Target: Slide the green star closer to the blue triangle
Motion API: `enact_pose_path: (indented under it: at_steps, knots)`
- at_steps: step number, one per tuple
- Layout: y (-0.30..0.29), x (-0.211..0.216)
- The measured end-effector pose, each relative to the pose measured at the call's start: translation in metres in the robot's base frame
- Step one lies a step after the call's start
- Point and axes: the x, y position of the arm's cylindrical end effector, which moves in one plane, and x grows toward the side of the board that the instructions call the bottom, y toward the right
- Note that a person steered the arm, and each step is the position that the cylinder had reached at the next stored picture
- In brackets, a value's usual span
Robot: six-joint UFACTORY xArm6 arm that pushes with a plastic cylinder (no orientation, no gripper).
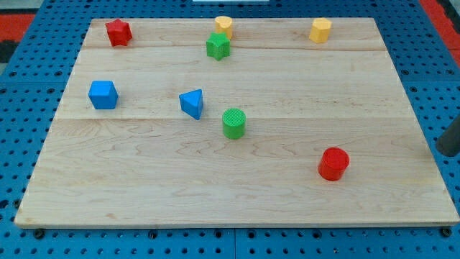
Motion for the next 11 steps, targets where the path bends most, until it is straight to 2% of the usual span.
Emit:
enact_pose_path:
  at_steps: [2, 3, 4, 5, 7, 8, 9, 10, 11]
  knots:
    - [0.002, -0.009]
    - [-0.001, -0.030]
    - [-0.001, -0.080]
    - [-0.051, -0.134]
    - [-0.218, -0.151]
    - [-0.220, -0.210]
    - [-0.259, -0.272]
    - [-0.343, -0.289]
    - [-0.361, -0.232]
